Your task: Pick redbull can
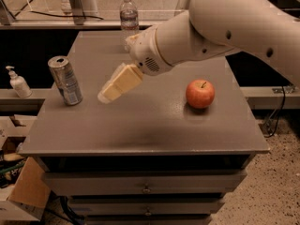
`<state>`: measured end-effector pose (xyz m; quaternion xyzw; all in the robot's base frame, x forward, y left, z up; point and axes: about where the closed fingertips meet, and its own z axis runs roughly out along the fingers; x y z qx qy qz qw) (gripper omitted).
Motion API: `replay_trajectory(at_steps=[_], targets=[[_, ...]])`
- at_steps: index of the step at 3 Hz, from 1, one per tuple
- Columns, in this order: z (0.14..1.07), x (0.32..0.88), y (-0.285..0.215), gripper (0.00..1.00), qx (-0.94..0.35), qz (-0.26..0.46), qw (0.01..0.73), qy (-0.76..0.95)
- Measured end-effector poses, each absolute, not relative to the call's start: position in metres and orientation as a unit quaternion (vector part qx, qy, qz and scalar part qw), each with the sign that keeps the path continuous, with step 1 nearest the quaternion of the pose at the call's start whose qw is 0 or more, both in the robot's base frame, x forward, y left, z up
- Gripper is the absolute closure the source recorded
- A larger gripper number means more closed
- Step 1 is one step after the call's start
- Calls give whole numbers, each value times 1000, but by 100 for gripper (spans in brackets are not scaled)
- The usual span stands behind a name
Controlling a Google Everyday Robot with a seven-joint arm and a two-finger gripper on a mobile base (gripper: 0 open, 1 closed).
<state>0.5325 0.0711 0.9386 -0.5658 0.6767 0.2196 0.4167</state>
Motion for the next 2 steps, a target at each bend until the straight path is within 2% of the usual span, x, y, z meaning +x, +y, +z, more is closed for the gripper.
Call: replay_trajectory(at_steps=[2], targets=[[919,569,160,0,-573,271,453,626]])
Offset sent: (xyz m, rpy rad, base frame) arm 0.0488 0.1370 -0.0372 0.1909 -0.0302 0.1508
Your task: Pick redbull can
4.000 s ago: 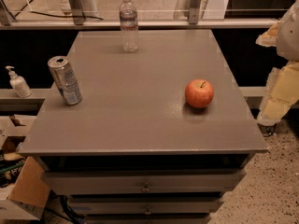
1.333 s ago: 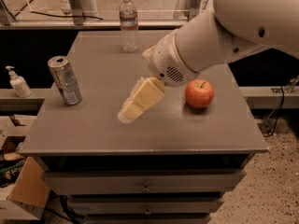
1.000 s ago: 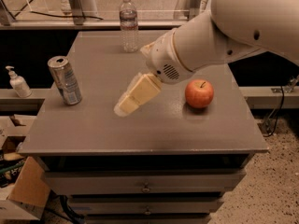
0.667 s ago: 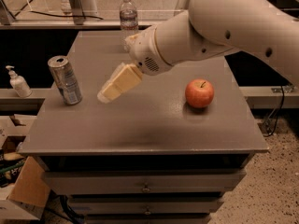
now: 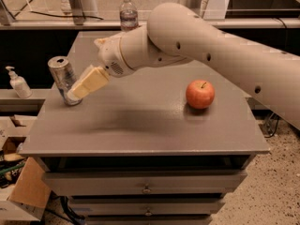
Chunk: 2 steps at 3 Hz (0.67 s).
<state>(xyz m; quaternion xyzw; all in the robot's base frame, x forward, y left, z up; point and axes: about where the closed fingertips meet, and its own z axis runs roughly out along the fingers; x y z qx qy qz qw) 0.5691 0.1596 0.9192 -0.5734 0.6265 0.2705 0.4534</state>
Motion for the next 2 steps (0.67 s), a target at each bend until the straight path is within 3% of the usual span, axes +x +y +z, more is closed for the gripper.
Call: replay_trajectory(at_steps=[2], targets=[[899,563,220,0,-595,313,440,596]])
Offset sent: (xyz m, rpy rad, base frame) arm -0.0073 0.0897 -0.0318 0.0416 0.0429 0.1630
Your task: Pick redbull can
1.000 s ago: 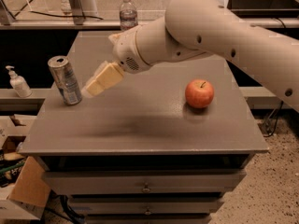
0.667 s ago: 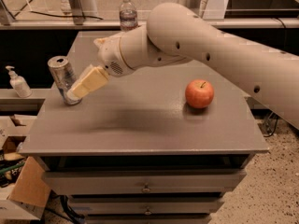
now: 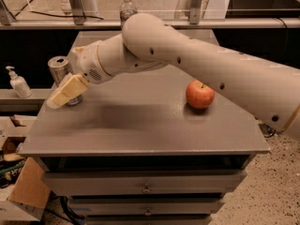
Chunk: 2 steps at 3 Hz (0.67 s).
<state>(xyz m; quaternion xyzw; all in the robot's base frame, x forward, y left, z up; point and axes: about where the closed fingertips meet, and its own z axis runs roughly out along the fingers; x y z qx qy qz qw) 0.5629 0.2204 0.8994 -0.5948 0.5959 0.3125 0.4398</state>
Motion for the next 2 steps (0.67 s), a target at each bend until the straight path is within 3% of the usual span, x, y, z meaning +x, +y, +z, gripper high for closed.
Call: replay_trajectory(at_steps=[1,2], targets=[[895,564,241,16,-602,325,438,583],[893,569,250,39,-600,332,440,580]])
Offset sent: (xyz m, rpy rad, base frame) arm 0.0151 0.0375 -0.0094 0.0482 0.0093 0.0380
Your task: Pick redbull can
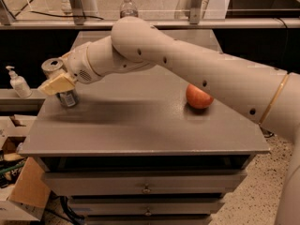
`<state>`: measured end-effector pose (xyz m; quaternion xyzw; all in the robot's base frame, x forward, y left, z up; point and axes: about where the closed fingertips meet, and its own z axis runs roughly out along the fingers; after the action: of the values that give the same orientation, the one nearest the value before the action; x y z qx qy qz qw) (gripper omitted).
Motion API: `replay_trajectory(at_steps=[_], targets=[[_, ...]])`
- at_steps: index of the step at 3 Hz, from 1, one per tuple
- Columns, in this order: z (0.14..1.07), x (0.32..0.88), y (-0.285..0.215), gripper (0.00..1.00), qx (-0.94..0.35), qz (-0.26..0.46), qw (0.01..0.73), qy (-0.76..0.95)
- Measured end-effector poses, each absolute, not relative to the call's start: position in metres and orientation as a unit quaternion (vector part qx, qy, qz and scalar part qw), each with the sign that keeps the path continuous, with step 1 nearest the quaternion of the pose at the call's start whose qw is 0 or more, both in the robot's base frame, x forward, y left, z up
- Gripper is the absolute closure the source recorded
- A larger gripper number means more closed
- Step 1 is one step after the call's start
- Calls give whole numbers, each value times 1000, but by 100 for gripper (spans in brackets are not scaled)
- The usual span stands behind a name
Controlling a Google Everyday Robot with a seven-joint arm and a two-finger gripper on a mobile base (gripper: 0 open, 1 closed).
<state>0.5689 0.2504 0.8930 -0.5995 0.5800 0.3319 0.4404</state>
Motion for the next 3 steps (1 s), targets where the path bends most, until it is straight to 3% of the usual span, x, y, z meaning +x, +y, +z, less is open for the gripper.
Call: replay_trajectory(at_steps=[2,3], targets=[[909,586,236,86,-577,328,460,590],[952,599,213,100,-552,334,488,588]])
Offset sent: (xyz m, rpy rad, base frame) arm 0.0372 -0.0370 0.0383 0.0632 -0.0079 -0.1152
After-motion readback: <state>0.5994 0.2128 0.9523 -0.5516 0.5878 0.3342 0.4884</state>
